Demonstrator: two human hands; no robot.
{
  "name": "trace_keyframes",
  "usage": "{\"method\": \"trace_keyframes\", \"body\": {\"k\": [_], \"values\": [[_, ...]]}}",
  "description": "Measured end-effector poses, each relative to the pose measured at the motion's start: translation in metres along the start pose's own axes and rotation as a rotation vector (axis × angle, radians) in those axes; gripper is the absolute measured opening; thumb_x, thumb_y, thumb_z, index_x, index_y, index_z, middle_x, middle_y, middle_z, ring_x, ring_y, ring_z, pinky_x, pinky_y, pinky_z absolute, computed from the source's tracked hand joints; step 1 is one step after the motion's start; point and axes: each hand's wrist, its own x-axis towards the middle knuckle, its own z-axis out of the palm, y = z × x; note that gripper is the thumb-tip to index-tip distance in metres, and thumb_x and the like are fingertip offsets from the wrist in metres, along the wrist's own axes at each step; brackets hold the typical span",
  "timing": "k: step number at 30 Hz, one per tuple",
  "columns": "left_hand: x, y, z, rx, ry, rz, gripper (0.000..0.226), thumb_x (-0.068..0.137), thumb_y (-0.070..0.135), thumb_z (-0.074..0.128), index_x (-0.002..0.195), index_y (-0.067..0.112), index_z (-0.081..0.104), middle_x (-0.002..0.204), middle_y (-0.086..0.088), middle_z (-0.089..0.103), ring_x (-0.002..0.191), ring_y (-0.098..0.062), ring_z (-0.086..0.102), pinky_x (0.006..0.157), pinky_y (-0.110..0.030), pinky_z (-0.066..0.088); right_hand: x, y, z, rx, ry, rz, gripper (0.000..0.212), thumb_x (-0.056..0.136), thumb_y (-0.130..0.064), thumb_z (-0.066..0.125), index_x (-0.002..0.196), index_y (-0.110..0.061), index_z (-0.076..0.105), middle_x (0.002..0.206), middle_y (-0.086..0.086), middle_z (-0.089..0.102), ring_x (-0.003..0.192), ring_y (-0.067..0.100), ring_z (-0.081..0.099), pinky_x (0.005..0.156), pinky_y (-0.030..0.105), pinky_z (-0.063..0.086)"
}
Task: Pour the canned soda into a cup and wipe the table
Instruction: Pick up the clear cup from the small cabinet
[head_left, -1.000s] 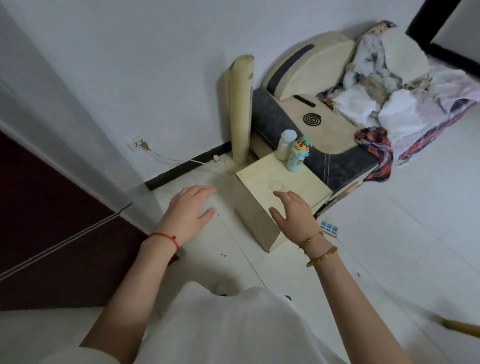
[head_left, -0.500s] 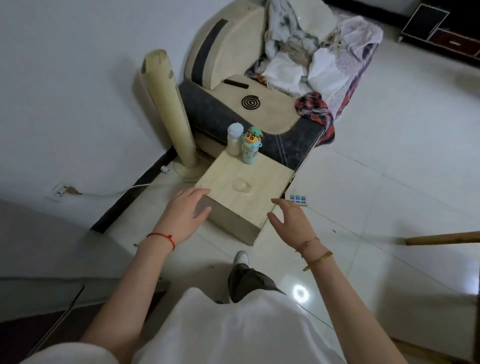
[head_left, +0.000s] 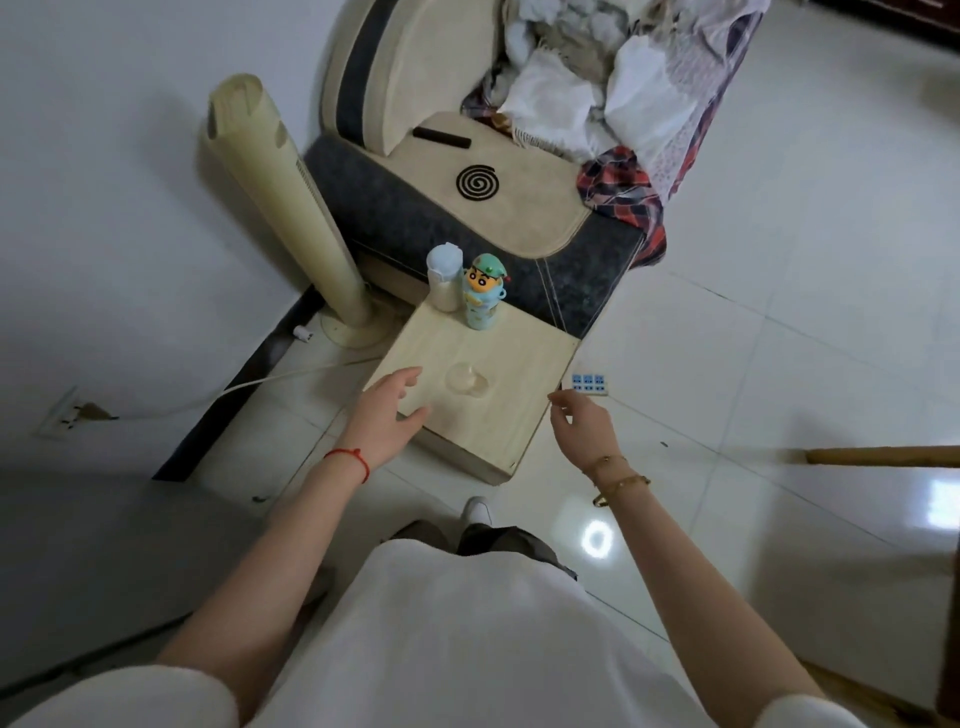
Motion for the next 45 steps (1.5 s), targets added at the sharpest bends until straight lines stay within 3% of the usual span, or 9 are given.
{"method": "trace_keyframes", "body": {"k": [8, 12, 16, 21, 25, 31, 35, 39, 45], "values": [[0.084, -0.03, 0.037, -0.006, -0.123, -0.086, 0.062, 0.088, 0.015, 0.069, 0.144, 0.013, 0.043, 0.135, -0.006, 0.055, 0.116, -0.021, 0.056, 0.092, -0.024, 0.042, 0.073, 0.015, 0.032, 0.1, -0.058, 0.208, 0.034, 0.097, -0.008, 0.04, 0.123, -0.006, 0.062, 0.123, 0.013, 0.065, 0.116, 0.028, 0.057, 0.09, 0.021, 0.037], [0.126, -0.063, 0.071, -0.008, -0.142, -0.116, 0.064, 0.088, 0.013, 0.068, 0.145, 0.014, 0.041, 0.137, -0.007, 0.053, 0.116, -0.021, 0.055, 0.094, -0.026, 0.043, 0.117, 0.03, 0.066, 0.207, -0.053, 0.323, 0.036, 0.096, -0.007, 0.037, 0.121, -0.005, 0.063, 0.119, 0.014, 0.067, 0.113, 0.03, 0.059, 0.098, 0.032, 0.045], [0.168, -0.102, 0.111, 0.06, -0.224, -0.126, 0.071, 0.084, 0.014, 0.072, 0.147, 0.015, 0.038, 0.14, -0.01, 0.05, 0.122, -0.027, 0.053, 0.104, -0.037, 0.044, 0.158, 0.054, 0.112, 0.255, -0.078, 0.406, 0.035, 0.096, -0.009, 0.038, 0.12, -0.005, 0.064, 0.118, 0.014, 0.067, 0.113, 0.032, 0.06, 0.102, 0.042, 0.045], [0.208, -0.141, 0.16, 0.021, -0.201, -0.132, 0.085, 0.076, 0.02, 0.08, 0.148, 0.018, 0.035, 0.144, -0.008, 0.043, 0.125, -0.027, 0.05, 0.105, -0.039, 0.045, 0.197, 0.088, 0.171, 0.277, -0.107, 0.454, 0.037, 0.095, -0.011, 0.039, 0.122, -0.007, 0.063, 0.12, 0.014, 0.066, 0.113, 0.032, 0.06, 0.099, 0.045, 0.048], [0.23, -0.155, 0.193, -0.059, -0.127, -0.05, 0.09, 0.074, 0.02, 0.083, 0.149, 0.02, 0.034, 0.145, -0.007, 0.04, 0.126, -0.021, 0.048, 0.099, -0.027, 0.045, 0.217, 0.104, 0.204, 0.352, -0.06, 0.463, 0.036, 0.094, -0.012, 0.04, 0.118, -0.01, 0.065, 0.116, 0.013, 0.068, 0.106, 0.03, 0.063, 0.094, 0.044, 0.052], [0.244, -0.16, 0.217, -0.156, -0.077, 0.037, 0.077, 0.075, 0.027, 0.083, 0.141, 0.025, 0.044, 0.137, 0.003, 0.048, 0.113, -0.011, 0.051, 0.098, -0.036, 0.05, 0.231, 0.108, 0.223, 0.468, -0.006, 0.444, 0.036, 0.095, -0.009, 0.036, 0.116, -0.009, 0.066, 0.089, -0.001, 0.067, 0.099, 0.025, 0.066, 0.094, 0.042, 0.053], [0.247, -0.156, 0.219, -0.201, -0.103, 0.018, 0.064, 0.076, 0.03, 0.082, 0.132, 0.024, 0.051, 0.121, 0.01, 0.053, 0.109, -0.017, 0.057, 0.093, -0.042, 0.054, 0.235, 0.106, 0.222, 0.404, -0.026, 0.395, 0.034, 0.095, -0.01, 0.037, 0.108, -0.009, 0.068, 0.087, 0.005, 0.066, 0.087, 0.025, 0.062, 0.087, 0.042, 0.054], [0.238, -0.143, 0.207, -0.23, -0.085, 0.05, 0.062, 0.075, 0.031, 0.083, 0.129, 0.022, 0.055, 0.125, 0.008, 0.061, 0.111, -0.011, 0.058, 0.093, -0.034, 0.054, 0.226, 0.096, 0.213, 0.425, -0.031, 0.409, 0.032, 0.096, -0.011, 0.038, 0.105, -0.008, 0.068, 0.096, 0.011, 0.069, 0.093, 0.032, 0.066, 0.087, 0.046, 0.054], [0.205, -0.099, 0.152, -0.289, -0.118, 0.081, 0.063, 0.072, 0.025, 0.086, 0.127, 0.021, 0.057, 0.127, 0.013, 0.062, 0.116, -0.005, 0.056, 0.097, -0.028, 0.051, 0.186, 0.059, 0.165, 0.731, -0.059, 0.527, 0.034, 0.098, -0.006, 0.037, 0.116, 0.003, 0.065, 0.098, 0.011, 0.067, 0.075, 0.016, 0.062, 0.066, 0.022, 0.054]]}}
